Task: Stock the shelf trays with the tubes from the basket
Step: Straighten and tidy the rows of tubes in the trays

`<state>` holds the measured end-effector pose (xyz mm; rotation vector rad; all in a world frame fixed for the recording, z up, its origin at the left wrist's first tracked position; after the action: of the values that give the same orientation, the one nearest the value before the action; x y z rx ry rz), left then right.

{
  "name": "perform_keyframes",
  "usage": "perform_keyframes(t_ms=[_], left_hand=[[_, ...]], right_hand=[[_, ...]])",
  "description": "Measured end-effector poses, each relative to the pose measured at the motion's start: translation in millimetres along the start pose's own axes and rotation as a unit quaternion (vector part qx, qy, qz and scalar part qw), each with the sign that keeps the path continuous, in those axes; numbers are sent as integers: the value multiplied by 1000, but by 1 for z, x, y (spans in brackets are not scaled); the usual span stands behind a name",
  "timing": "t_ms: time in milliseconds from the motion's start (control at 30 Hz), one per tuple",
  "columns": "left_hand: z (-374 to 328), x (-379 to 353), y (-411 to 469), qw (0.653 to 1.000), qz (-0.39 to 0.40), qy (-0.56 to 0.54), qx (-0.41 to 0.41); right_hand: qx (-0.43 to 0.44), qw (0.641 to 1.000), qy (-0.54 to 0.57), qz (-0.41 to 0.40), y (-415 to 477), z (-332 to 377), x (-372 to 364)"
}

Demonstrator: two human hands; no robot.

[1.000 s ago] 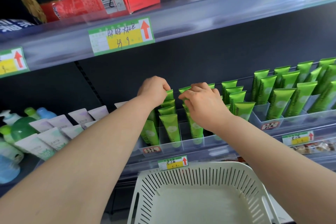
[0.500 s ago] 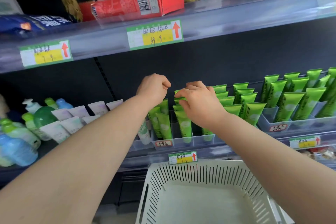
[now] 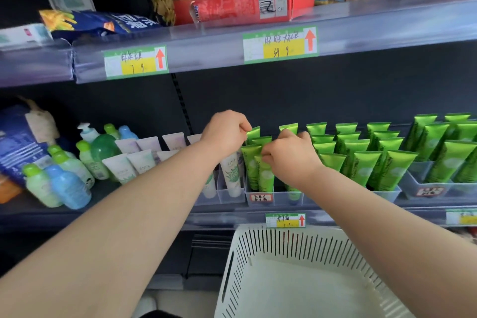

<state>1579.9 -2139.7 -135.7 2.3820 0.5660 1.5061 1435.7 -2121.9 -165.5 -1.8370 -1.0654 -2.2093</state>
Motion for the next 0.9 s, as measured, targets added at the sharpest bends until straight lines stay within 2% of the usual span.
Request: perform_keyframes(t_ms=[167,267,367,500,700,900], left_hand=[[2,-8,-4,1000,12,-7,1],[-4,-8,-5,998,44,32,-24],[-11,-9,-6,991,80,92,-46],[-17,-12,-7,986,78,139,-60],[-28,-14,-7,988,40,128,-79],[-35,-21,-7,989,70,107,-72]], right_hand=[[16,1000,15,11,0,0,-4],[11,999,41,18,0,-3,-2],[2,998,56,-10,-1,-8,5],[-13,998,53,-36,-6,-20,11],[-31,997,52,-46,-10,-32,15],[-29,997,54,-45,-11,-33,14]])
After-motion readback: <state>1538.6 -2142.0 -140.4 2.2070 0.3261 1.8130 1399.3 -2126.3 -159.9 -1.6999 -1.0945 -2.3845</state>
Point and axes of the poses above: each hand's wrist, its own y-axis towards the middle knuckle, its own x-axis out of the back of the hand, z = x × y, the point moved 5 cm from there along y, towards the middle knuckle, and after that the axes turned 12 degrees about -z, right-handed, at the moved point
